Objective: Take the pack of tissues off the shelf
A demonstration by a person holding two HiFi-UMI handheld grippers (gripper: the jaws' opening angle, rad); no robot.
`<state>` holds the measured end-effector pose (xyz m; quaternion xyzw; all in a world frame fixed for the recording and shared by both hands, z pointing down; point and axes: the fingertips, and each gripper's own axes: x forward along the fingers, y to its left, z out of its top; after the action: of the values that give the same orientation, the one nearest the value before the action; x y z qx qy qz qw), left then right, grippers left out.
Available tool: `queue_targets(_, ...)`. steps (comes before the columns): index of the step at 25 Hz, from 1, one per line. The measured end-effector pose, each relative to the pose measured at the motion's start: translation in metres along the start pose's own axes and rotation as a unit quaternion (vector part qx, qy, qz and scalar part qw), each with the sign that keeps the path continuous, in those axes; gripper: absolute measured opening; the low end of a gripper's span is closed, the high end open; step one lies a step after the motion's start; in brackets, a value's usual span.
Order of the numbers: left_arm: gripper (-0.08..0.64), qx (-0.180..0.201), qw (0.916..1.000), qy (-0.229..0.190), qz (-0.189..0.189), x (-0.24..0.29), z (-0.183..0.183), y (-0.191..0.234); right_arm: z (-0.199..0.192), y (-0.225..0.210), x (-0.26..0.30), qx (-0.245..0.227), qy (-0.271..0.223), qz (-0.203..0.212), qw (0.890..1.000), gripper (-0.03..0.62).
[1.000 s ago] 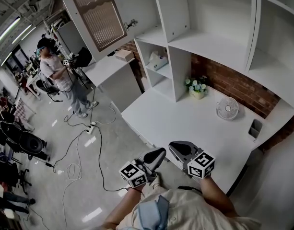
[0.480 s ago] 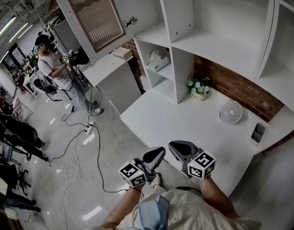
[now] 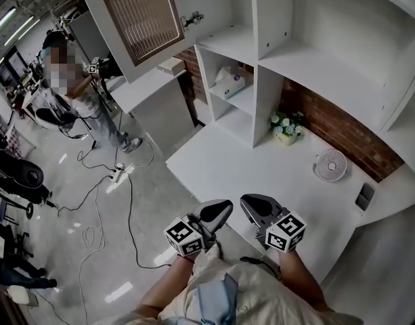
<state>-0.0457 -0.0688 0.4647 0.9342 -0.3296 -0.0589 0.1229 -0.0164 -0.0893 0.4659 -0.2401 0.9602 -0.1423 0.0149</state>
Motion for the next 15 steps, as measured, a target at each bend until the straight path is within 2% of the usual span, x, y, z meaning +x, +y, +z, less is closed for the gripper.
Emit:
queue_targets(9,0.012,0.017,0.9996,0.001,-0.022,0.007,0.018,0.05,0.012,-0.019,0.043,-0.008,-0.003,-0.021,1.0,0.018)
queue_targets(15,0.06,0.032,0.9991,-0.001,-0.027,0.017,0.032,0.082,0.021,-0.034,0.063,-0.016,-0.001,-0.037,0.999,0.018)
